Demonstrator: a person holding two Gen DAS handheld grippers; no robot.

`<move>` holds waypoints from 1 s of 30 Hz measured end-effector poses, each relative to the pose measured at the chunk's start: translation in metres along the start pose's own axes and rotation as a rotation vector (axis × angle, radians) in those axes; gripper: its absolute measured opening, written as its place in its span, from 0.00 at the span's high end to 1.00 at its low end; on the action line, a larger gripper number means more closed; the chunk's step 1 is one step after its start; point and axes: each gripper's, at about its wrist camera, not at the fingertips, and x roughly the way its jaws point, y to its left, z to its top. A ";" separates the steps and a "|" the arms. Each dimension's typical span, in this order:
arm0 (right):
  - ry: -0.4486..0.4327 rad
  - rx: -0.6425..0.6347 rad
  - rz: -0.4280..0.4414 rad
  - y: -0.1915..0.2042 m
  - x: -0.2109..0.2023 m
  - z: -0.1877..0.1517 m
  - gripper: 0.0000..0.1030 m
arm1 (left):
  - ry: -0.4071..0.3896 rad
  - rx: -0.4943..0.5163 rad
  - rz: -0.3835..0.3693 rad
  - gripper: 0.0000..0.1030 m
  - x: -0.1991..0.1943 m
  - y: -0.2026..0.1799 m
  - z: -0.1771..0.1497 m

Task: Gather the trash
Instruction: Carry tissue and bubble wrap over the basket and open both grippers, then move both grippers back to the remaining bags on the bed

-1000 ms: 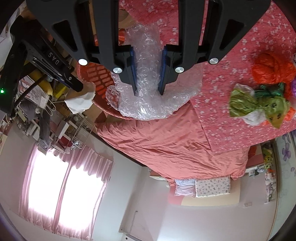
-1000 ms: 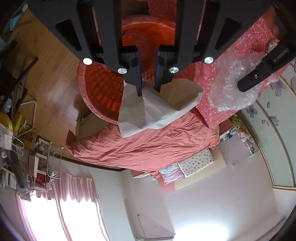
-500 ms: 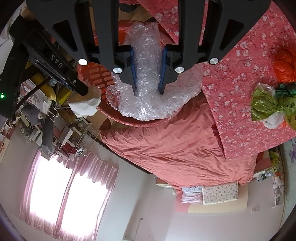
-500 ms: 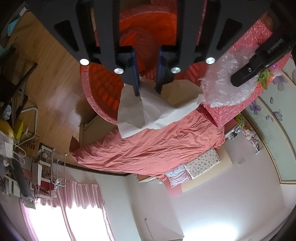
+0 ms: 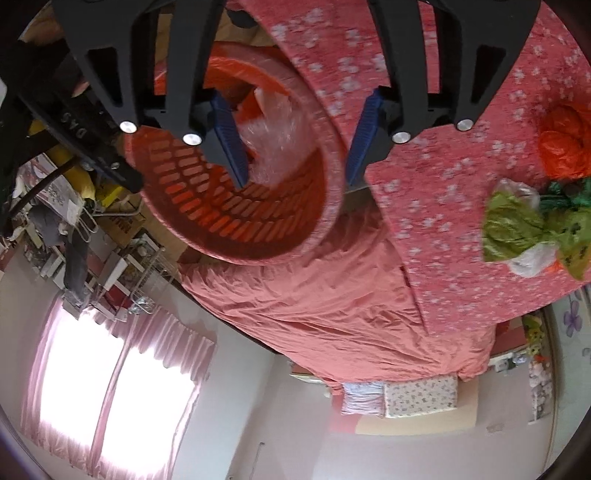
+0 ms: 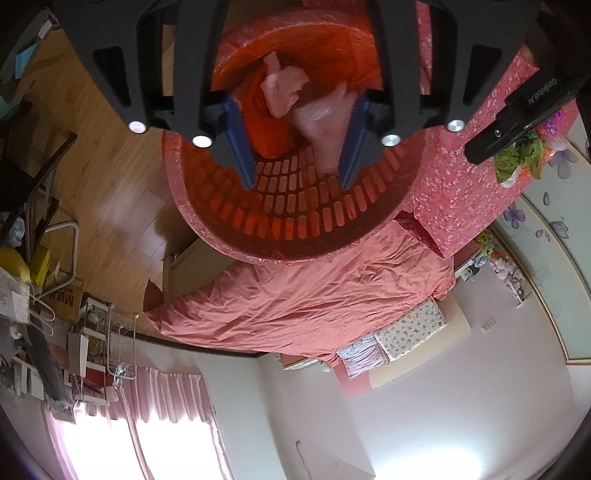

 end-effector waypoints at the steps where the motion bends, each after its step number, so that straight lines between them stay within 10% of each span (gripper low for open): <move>1: -0.007 -0.006 -0.004 0.001 -0.002 0.000 0.44 | -0.008 0.002 0.013 0.43 -0.003 0.004 -0.001; 30: 0.050 -0.446 0.280 0.277 -0.021 -0.079 0.28 | -0.172 -0.228 0.494 0.25 -0.163 0.242 -0.061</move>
